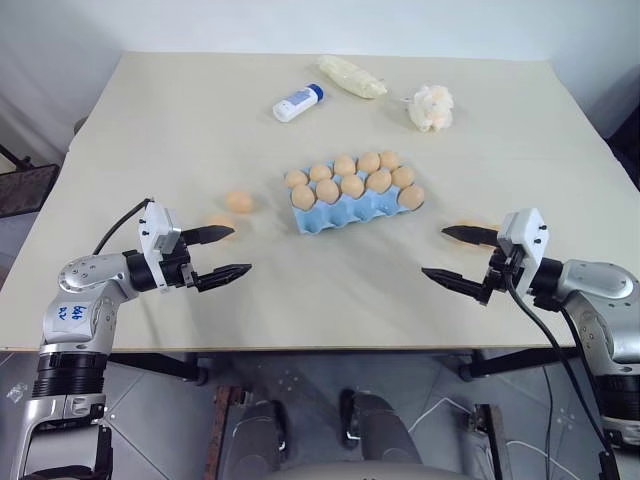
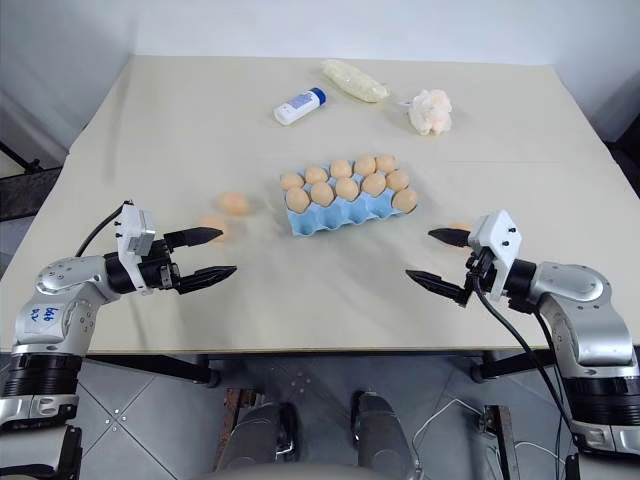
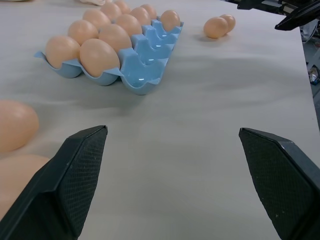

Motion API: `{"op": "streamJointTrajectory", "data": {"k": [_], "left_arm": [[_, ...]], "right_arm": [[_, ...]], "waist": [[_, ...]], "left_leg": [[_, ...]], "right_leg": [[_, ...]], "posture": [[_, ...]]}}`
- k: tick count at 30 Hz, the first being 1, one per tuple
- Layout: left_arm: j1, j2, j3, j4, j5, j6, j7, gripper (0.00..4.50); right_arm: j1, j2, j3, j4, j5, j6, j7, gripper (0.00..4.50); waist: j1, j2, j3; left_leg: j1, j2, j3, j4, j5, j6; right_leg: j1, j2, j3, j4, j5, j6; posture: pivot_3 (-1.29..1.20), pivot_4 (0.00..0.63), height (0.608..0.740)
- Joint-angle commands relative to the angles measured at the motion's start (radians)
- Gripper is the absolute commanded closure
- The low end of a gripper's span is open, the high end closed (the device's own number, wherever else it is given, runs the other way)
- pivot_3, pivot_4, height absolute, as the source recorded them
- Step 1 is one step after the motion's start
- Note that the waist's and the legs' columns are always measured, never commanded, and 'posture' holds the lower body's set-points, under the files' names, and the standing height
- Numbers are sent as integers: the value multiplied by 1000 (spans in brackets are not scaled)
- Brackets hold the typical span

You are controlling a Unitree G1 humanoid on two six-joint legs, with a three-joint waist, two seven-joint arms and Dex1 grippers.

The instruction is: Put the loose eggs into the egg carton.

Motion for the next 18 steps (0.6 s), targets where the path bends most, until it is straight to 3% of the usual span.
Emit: {"op": "streamJointTrajectory", "data": {"k": [1,10,13,18], "left_arm": [[-5,14,14,-1,6,-17,-6,11],[-51,-5,15,-1,12,8,73,11],[-55,-6,5,-8,17,10,74,11],[-65,-40,10,35,5,-133,-17,11]], "right_arm": [[-17,-5,-20,-8,4,-19,-1,0],[-10,0,-38,-28,12,-9,-38,0],[1,9,-61,-63,19,10,-90,0],[48,51,-151,-176,35,75,-259,0]], "waist": [[-1,0,0],[0,0,0],[0,0,0],[1,1,0]], "left_leg": [[0,0,0,0,0,0],[0,0,0,0,0,0],[0,0,0,0,1,1],[0,0,0,0,0,-1]], "right_leg": [[0,0,0,0,0,0],[0,0,0,0,0,0],[0,0,0,0,0,0],[0,0,0,0,0,0]], "posture": [[0,150,740],[0,150,740],[0,150,740],[0,150,740]]}}
